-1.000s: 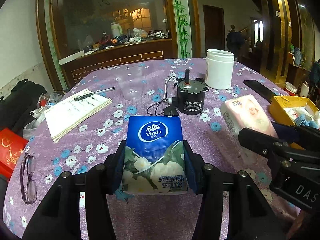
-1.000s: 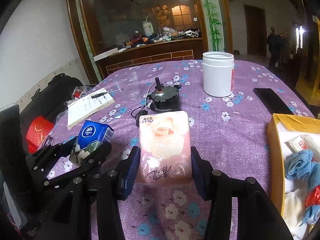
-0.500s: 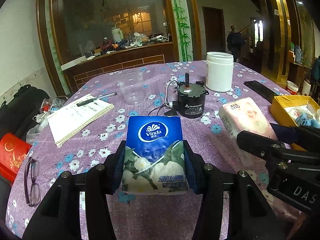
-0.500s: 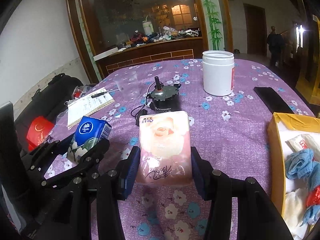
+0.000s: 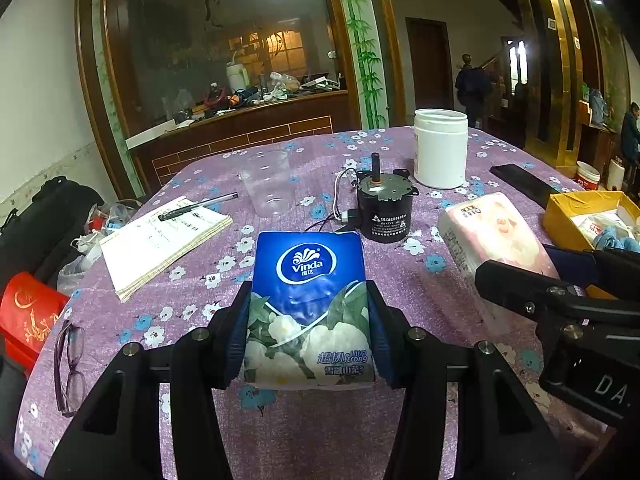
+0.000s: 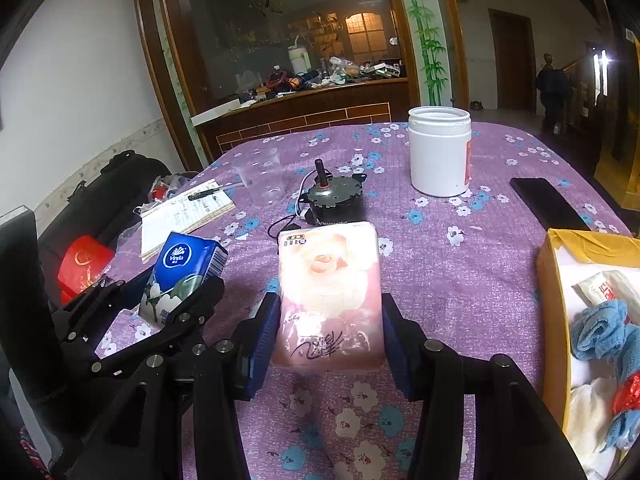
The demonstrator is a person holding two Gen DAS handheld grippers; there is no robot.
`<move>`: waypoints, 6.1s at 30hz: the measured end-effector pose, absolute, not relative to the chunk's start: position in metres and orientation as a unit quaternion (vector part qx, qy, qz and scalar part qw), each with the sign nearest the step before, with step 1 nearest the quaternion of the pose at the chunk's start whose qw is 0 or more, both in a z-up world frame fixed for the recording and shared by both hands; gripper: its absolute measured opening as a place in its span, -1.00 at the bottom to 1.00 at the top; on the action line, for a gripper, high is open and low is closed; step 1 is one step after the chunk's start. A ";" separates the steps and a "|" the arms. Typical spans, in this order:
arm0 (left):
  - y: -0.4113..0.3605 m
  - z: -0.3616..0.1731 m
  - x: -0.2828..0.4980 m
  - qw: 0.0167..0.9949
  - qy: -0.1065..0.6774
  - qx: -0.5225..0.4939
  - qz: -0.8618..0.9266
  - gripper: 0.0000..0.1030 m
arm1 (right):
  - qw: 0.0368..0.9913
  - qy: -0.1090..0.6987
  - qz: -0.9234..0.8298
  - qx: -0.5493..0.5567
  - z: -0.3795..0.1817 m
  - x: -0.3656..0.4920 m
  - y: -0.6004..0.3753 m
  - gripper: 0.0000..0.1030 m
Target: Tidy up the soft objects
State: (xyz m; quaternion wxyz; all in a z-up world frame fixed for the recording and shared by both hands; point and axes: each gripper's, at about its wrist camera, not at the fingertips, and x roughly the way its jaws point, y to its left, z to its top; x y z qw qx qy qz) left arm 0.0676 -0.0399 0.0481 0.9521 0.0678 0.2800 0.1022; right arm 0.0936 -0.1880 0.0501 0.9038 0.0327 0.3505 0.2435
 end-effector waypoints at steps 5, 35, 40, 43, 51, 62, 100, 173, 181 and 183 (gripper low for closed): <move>-0.040 0.051 0.066 0.954 0.272 0.068 0.103 -0.02 | 0.905 0.346 0.243 0.035 0.053 0.092 -0.188 -0.02; -0.143 0.084 0.033 0.957 0.278 0.071 -0.040 -0.03 | 0.916 0.320 0.182 0.160 0.093 0.035 -0.326 -0.02; -0.191 0.091 0.029 0.949 0.293 0.065 -0.095 -0.02 | 0.920 0.304 0.163 0.184 0.097 0.024 -0.368 -0.01; -0.219 0.089 0.028 0.943 0.302 0.067 -0.119 -0.02 | 0.921 0.299 0.147 0.200 0.096 0.021 -0.394 -0.01; -0.271 0.086 0.029 0.932 0.322 0.078 -0.148 -0.02 | 0.918 0.305 0.108 0.229 0.083 0.015 -0.458 0.00; -0.318 0.066 0.038 0.920 0.344 0.109 -0.150 -0.02 | 0.914 0.331 0.086 0.220 0.063 0.011 -0.501 0.01; -0.337 0.053 0.035 0.922 0.332 0.149 -0.133 -0.01 | 0.906 0.375 0.071 0.184 0.040 0.019 -0.498 0.07; -0.239 0.049 -0.044 0.930 0.306 0.128 -0.156 0.69 | 0.944 0.297 -0.073 0.120 0.051 -0.078 -0.435 1.00; -0.241 0.049 -0.044 0.930 0.304 0.134 -0.154 0.69 | 0.946 0.291 -0.076 0.121 0.054 -0.081 -0.436 1.00; -0.241 0.049 -0.044 0.931 0.303 0.137 -0.153 0.69 | 0.946 0.290 -0.075 0.121 0.054 -0.080 -0.436 1.00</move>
